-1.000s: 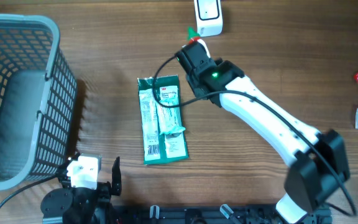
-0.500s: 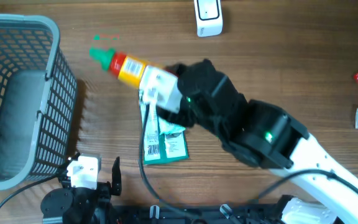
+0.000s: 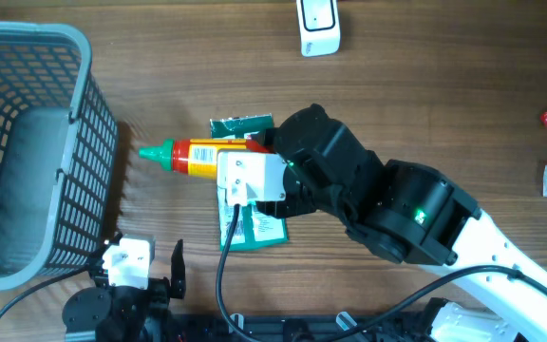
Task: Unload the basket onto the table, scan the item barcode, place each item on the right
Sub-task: 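Carry the sauce bottle up to the white scanner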
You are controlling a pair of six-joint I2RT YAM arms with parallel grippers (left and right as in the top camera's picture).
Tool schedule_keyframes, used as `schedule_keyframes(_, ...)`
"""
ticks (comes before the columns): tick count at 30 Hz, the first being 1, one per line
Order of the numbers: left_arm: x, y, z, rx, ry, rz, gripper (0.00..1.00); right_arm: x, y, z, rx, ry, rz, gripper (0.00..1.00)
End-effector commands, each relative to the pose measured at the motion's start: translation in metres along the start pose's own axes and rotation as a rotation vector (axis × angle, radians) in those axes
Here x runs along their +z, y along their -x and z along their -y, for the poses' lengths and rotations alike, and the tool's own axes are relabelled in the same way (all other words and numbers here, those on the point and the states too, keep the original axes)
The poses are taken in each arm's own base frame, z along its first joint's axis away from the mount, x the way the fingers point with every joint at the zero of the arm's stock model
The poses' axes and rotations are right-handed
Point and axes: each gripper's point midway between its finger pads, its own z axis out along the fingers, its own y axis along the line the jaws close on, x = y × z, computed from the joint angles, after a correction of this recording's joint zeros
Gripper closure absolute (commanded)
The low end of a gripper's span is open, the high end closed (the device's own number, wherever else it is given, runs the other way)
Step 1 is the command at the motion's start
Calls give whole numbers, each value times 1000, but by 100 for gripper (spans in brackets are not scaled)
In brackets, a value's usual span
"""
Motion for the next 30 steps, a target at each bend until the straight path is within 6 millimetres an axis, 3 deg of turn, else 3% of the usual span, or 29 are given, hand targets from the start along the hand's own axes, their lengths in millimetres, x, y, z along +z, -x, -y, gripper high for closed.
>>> schedule_keyframes(1,-1,2,3,16,-14,12,0,-14,12,2,44,18,76,65)
schedule_keyframes(5,-1,2,3,16,-15,12,0,-6,8,8,279,135,155,76)
schedule_keyframes(9,-1,2,3,16,-14,12,0,5,-2,16,454,294,241,79)
schedule_keyframes(18,-1,2,3,16,-14,12,0,58,-63,72,999,661,451,81)
schedule_keyframes(21,-1,2,3,16,-14,12,0,75,-91,96,1171,813,561,81)
schedule_keyframes(24,-1,2,3,16,-14,13,0,101,-123,114,1351,904,566,81)
schedule_keyframes(26,-1,2,3,16,-14,12,0,127,-150,127,1504,936,528,83)
schedule_keyframes(30,-1,2,3,16,-14,13,0,157,-194,150,1596,868,543,80)
